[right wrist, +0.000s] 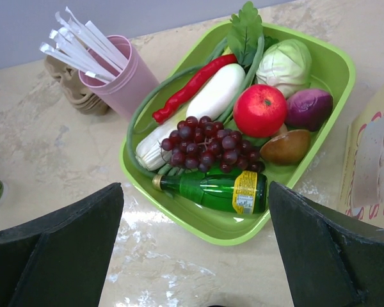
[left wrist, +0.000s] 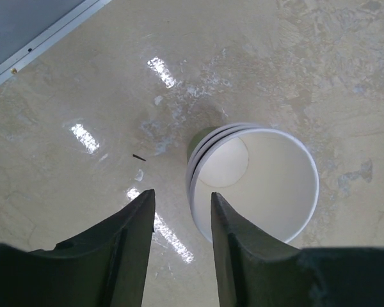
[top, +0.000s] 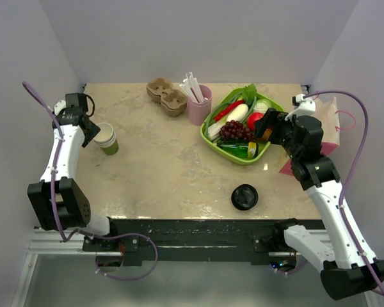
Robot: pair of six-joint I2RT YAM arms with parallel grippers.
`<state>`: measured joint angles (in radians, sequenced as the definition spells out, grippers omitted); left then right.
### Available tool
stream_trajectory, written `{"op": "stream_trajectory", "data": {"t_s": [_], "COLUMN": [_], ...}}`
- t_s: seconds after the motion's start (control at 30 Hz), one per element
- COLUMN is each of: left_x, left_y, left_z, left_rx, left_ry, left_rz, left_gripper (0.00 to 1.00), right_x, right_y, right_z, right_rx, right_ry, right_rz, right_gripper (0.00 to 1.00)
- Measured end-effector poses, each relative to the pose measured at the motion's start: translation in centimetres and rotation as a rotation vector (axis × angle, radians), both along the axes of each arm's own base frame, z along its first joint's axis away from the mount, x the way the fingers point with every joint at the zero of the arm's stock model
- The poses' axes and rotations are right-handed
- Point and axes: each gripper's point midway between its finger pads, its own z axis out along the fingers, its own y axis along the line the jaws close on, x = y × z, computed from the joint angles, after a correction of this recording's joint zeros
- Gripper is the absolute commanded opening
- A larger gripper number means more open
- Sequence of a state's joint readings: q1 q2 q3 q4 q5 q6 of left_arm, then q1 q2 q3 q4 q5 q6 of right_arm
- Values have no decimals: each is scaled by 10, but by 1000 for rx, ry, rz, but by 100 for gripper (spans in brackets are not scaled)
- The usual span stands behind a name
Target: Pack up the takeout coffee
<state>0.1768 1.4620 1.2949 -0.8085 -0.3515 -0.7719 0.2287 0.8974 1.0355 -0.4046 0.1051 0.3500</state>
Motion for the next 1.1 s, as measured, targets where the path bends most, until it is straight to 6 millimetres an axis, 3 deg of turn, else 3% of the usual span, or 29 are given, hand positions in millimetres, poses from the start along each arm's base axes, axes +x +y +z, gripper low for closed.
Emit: {"op": "stream_trajectory", "data": {"t_s": [0.1,0.27,0.37,0.97,1.1], "left_x": [2,7,9,9,9], "left_y": [-1,-3,-4,-5,-5], "left_z": [-8,-26,-33,-23,-19], "left_rx": [-10,-32,-47,-49,-47], "left_ry": [21,62,80,80,81], "left_rz": [-4,-14,-20,-24,-24], "left_gripper": [43,19,13,18,24], "right_x": [1,1,1,4,4], "right_y": [-1,-1,-1,-2,-2], "right_z": [-2,-2,-2,-6,-12], "right_rx": [-4,-7,-7,-14,-19], "right_ry": [5,5,5,23,43], "right_rz": [-4,-6,-6,-14,-15], "right_gripper": [98,98,98,98,98]}}
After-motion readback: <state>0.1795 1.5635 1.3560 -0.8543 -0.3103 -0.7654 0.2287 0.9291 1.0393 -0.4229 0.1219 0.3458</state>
